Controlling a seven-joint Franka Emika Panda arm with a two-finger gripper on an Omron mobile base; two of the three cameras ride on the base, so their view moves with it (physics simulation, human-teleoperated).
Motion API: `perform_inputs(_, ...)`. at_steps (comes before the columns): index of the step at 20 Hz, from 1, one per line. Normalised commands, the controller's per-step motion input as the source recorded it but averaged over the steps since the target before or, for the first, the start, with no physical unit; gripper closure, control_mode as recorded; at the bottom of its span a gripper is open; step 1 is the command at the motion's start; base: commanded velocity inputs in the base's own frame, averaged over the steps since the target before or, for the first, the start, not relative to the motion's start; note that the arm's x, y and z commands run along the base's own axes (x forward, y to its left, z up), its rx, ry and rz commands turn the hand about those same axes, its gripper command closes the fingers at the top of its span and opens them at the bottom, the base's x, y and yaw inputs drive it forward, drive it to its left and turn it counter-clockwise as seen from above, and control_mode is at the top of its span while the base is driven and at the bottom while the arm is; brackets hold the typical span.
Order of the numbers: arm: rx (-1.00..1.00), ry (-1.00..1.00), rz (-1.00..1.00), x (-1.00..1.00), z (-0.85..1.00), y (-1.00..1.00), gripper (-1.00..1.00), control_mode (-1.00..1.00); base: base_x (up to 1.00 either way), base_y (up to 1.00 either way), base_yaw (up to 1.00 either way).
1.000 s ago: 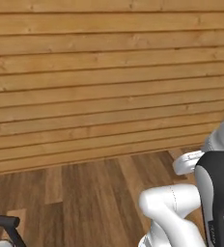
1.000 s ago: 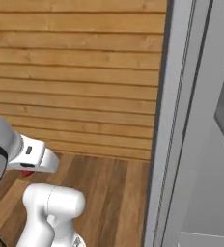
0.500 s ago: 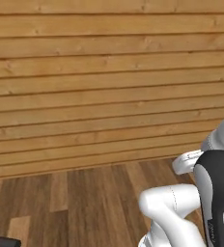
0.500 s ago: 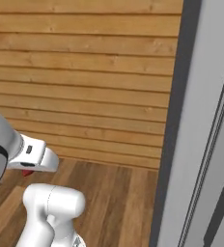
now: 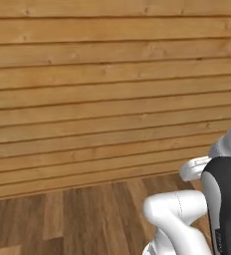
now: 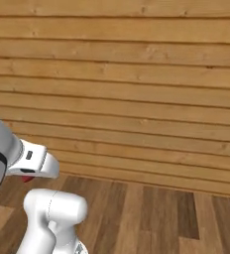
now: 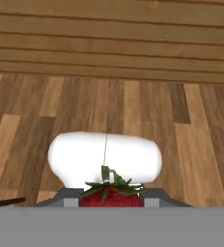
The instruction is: Take the strawberry from the fridge and place it on top of the pancake, located on the dining counter.
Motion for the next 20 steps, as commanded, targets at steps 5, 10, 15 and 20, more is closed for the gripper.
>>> perform_inputs(5, 0.0, 0.0, 0.0, 0.0, 0.0, 0.0, 1.0, 1.0, 0.97, -0.24, -0.23)
perform_inputs(10, 0.0, 0.0, 0.0, 0.0, 0.0, 0.0, 1.0, 1.0, 0.98, 0.22, 0.08)
perform_inputs(15, 0.0, 0.0, 0.0, 0.0, 0.0, 0.0, 1.0, 1.0, 1.0, 0.5, 0.39)
perform_inputs(20, 0.0, 0.0, 0.0, 0.0, 0.0, 0.0, 1.0, 1.0, 0.93, 0.32, 0.69)
